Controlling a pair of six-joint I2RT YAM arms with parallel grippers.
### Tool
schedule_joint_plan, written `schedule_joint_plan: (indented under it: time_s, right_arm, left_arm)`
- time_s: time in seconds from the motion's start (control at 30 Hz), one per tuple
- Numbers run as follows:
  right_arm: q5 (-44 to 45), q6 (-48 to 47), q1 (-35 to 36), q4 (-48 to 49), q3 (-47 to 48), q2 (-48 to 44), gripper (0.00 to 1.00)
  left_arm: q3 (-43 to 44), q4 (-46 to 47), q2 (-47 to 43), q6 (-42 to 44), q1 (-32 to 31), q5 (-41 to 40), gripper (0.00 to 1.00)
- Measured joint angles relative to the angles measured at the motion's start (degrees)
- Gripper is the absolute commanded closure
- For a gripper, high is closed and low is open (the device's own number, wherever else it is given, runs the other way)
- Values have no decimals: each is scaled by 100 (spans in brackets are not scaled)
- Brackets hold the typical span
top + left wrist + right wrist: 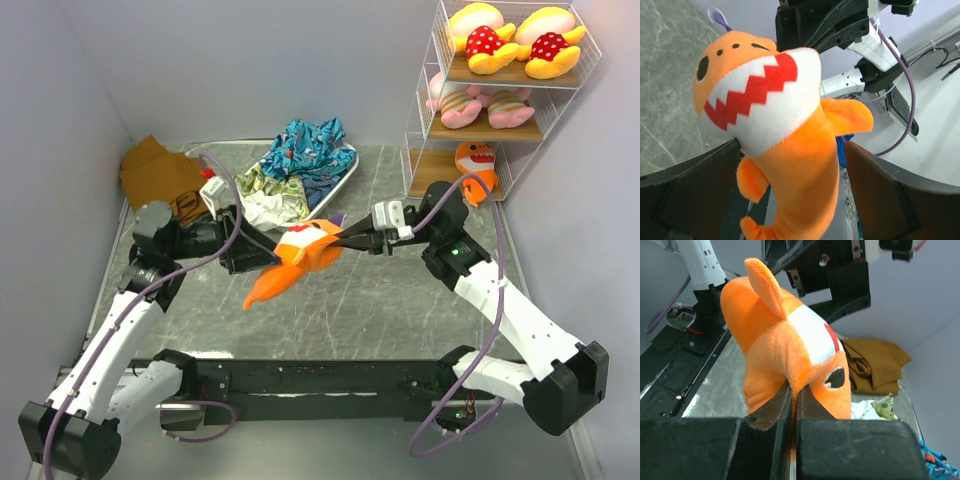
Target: Place and organize the stuffed toys onto the shelf
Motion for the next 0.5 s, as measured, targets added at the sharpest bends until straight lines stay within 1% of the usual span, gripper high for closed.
schedule_joint_plan:
  time_s: [0.03, 0.1, 0.13, 0.17, 0.2, 0.23, 0.27, 0.33, 0.4, 0.47, 0.5]
  right_arm:
    - [4, -13, 42, 59, 0, 28, 100]
    - [31, -42, 118, 94, 33, 122, 90]
    - [48, -46, 144, 109, 50, 179, 80]
    - [83, -31, 155, 144, 55, 219, 51]
    - [133, 11, 162, 192, 55, 256, 44]
    - [208, 146, 162, 238, 55, 282, 39]
    - [350, 278, 166, 387, 26, 289, 33]
    - [623, 636, 179, 734, -87, 256, 26]
    - [1005, 1198, 186, 1147, -367, 142, 26]
    - [1576, 1998, 208, 1349, -645, 11, 26]
    - [1834, 2354, 219, 1346, -713, -17, 28]
  left_arm:
    - [4, -48, 22, 42, -85, -15, 24]
    - [7, -175, 74, 131, -238, -79, 47]
    - [7, -243, 101, 162, -284, -122, 67]
    - [7, -304, 133, 223, -326, -166, 74]
    - [9, -376, 157, 254, -343, -223, 80]
    - [9, -437, 177, 302, -354, -273, 94]
    - [9, -525, 190, 374, -365, -345, 99]
    - [11, -699, 190, 492, -376, -553, 99]
    - [13, -925, 146, 640, -380, -837, 99]
    - [13, -1189, 72, 782, -400, -1241, 99]
    - [13, -1300, 39, 828, -409, -1410, 99]
